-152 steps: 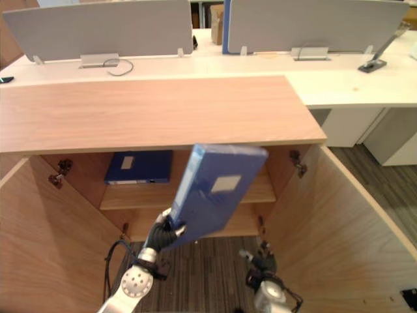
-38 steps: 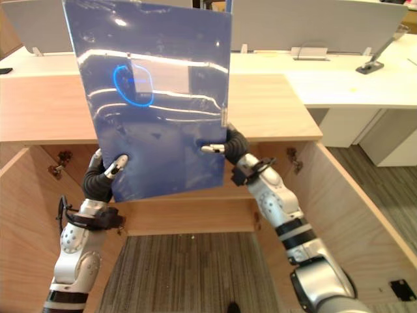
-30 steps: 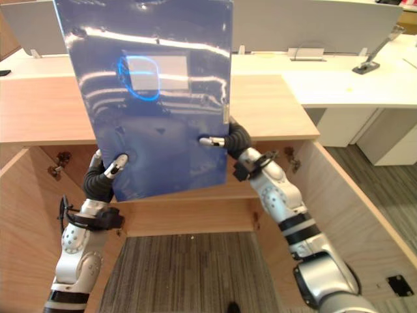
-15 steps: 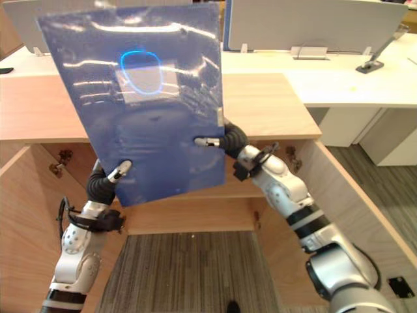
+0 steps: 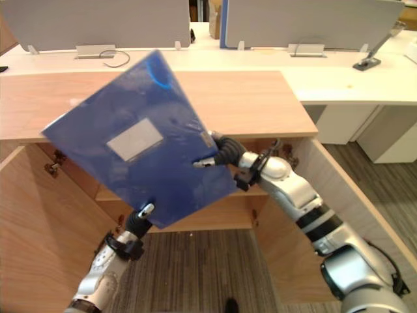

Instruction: Walk over to the cabinet, pick up the folder, carry it to the office cabinet, place the folder inside the office cabinet, then close the office cabinet door

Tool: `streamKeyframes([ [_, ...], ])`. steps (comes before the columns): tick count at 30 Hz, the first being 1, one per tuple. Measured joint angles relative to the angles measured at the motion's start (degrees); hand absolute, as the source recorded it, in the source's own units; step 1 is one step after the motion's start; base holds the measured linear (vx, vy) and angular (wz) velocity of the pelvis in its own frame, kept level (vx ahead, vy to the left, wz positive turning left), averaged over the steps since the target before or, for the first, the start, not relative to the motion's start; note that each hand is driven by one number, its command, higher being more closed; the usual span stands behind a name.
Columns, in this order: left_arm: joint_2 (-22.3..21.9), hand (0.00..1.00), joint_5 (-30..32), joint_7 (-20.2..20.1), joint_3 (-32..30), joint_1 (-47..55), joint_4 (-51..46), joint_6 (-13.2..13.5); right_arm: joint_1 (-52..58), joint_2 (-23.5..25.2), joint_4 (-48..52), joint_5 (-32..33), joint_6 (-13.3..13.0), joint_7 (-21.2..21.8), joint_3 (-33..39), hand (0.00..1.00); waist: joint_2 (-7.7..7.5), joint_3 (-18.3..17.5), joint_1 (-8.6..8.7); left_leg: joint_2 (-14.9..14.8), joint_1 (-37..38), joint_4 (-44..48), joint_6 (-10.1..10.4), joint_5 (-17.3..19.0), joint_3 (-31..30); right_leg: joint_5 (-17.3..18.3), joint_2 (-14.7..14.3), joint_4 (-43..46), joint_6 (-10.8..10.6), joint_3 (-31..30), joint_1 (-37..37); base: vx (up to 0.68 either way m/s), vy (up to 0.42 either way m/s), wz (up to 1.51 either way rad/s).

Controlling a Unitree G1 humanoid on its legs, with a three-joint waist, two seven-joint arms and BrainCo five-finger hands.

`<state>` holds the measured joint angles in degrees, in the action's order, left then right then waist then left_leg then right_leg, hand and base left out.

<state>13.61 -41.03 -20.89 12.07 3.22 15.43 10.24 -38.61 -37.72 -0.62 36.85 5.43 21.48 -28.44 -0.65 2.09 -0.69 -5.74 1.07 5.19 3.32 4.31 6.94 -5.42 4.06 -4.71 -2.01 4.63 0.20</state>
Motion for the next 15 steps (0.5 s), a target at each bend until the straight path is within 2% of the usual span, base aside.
streamKeyframes([
  [3,-3.7,0.00,1.2,0.3,-0.4,0.1,6.8,0.3,0.0,1.6,4.8,-2.9,-0.6,1.6,4.6,1.00,-0.01,0.0,0.02,0.0,0.0,-0.1,0.0,0.0,0.0,0.0,0.0,0.0,0.0,0.0,0.0,0.01,0.010,0.00],
  [6,-5.6,0.00,2.8,4.3,-4.7,0.5,18.7,-1.5,0.1,7.7,8.4,0.6,-3.6,2.4,9.4,1.00,0.00,0.0,0.71,-0.1,0.0,-0.1,0.0,0.0,0.0,0.0,-0.1,0.1,0.0,-0.2,-0.2,-0.01,0.003,-0.01],
  [8,-5.9,0.00,2.9,7.7,-13.0,0.6,31.4,-3.2,0.3,11.1,14.1,1.4,-6.9,2.2,11.1,1.00,-0.12,-0.1,1.14,-0.2,0.1,-0.1,0.0,0.0,0.0,0.0,-0.2,0.1,0.0,-0.2,-0.2,0.00,0.000,0.00],
  [10,-5.3,0.00,1.9,10.4,-19.4,1.2,37.2,-4.6,1.3,11.4,16.5,1.0,-8.4,2.2,11.2,1.00,-0.41,-0.3,1.11,-0.2,0.1,-0.1,0.0,0.0,0.0,0.1,-0.1,0.2,0.0,-0.2,-0.1,0.00,0.000,0.00],
  [15,-3.2,0.00,-0.3,13.2,-29.7,5.2,44.3,-6.0,8.3,12.1,16.6,-2.7,-8.0,2.3,10.5,1.00,-1.81,-1.4,0.56,-0.1,0.4,-0.7,0.1,-0.5,-0.1,0.1,-0.1,0.3,0.0,-0.2,-0.1,0.00,0.000,0.00],
])
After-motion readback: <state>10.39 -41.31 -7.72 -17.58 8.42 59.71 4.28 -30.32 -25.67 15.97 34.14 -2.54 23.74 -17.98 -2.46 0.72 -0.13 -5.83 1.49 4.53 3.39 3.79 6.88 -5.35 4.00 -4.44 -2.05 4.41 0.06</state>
